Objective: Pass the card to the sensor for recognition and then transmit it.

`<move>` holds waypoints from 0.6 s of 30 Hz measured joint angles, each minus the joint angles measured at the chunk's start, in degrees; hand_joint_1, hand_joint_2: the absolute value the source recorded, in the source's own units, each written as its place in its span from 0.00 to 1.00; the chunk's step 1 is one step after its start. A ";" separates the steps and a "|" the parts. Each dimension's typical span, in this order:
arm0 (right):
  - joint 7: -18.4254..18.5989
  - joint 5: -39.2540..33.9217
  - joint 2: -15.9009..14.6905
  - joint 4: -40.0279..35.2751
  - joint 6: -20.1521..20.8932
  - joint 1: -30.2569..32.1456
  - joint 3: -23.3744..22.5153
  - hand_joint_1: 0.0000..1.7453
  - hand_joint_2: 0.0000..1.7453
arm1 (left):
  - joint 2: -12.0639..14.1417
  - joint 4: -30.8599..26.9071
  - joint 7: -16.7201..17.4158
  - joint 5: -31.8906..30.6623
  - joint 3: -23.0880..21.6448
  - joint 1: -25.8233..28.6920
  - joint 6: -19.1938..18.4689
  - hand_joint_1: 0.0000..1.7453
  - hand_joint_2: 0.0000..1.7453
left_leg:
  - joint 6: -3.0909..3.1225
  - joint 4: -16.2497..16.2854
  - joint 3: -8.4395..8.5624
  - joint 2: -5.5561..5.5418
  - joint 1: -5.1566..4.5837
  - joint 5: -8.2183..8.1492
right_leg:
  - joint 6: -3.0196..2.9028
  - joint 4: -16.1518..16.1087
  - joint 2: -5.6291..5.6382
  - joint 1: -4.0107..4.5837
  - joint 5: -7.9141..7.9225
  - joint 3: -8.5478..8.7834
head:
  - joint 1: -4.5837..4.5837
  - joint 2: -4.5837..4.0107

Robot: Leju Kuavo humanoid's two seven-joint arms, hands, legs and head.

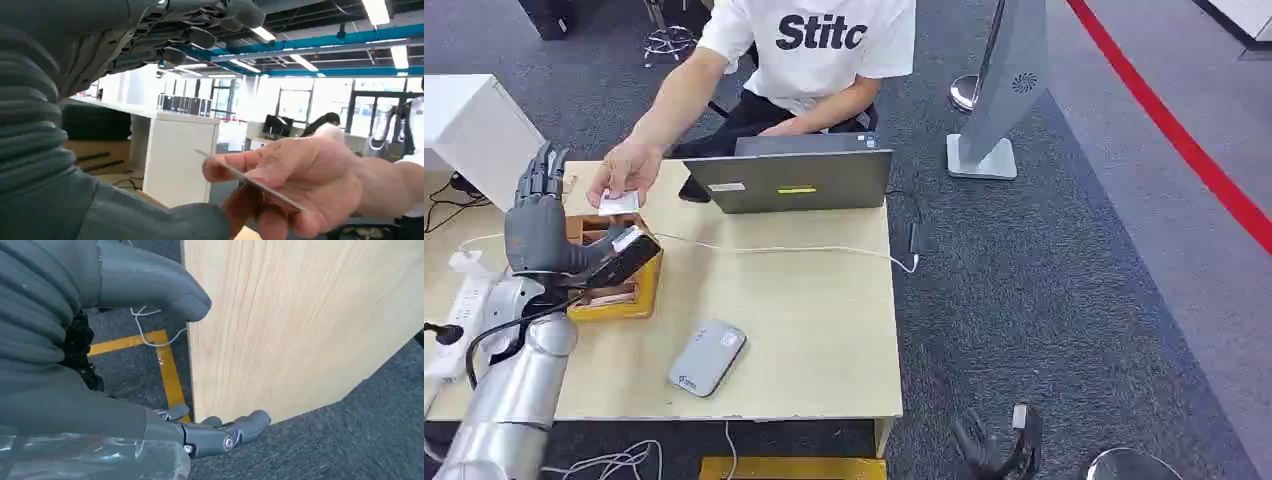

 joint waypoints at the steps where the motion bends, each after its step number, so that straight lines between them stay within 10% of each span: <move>1: 0.04 0.13 0.00 0.02 -0.11 -0.06 0.00 0.00 1.00 | 0.26 0.72 0.24 -0.83 -0.61 -0.79 0.24 0.00 1.00 | 0.02 0.00 -0.01 0.00 0.00 0.03 | 0.00 0.00 0.00 0.01 0.00 -0.03 | 0.02 0.00; 9: 0.66 2.23 0.00 0.39 -2.05 -1.10 0.53 0.00 1.00 | 2.75 8.50 4.35 -9.99 -5.49 -9.88 3.17 0.00 1.00 | 0.02 0.00 -0.13 -0.02 0.00 0.17 | 0.04 0.01 -0.02 0.00 0.12 -0.09 | 0.00 0.00; 10: 0.66 2.62 0.00 0.44 -2.36 -1.10 0.68 0.00 1.00 | 3.06 8.87 4.85 -11.01 -5.66 -10.53 3.91 0.31 1.00 | 0.03 0.00 -0.13 -0.02 0.00 0.18 | 0.04 0.01 -0.01 0.00 0.12 -0.10 | 0.04 0.00; 11: 0.66 2.97 0.00 0.46 -2.84 -1.11 0.83 0.00 1.00 | 3.30 9.59 5.27 -11.82 -6.09 -11.31 4.65 1.00 1.00 | 0.03 0.00 -0.15 -0.02 0.01 0.18 | 0.04 0.02 -0.01 0.01 0.13 -0.10 | 0.02 0.00; 18: -0.15 5.75 0.02 0.55 -6.32 -1.27 2.27 0.00 1.00 | 5.22 13.14 6.69 -15.89 -7.32 -14.42 8.33 1.00 1.00 | -0.06 0.00 -0.22 -0.04 0.02 0.26 | 0.01 0.03 -0.01 0.01 0.19 -0.17 | 0.02 0.00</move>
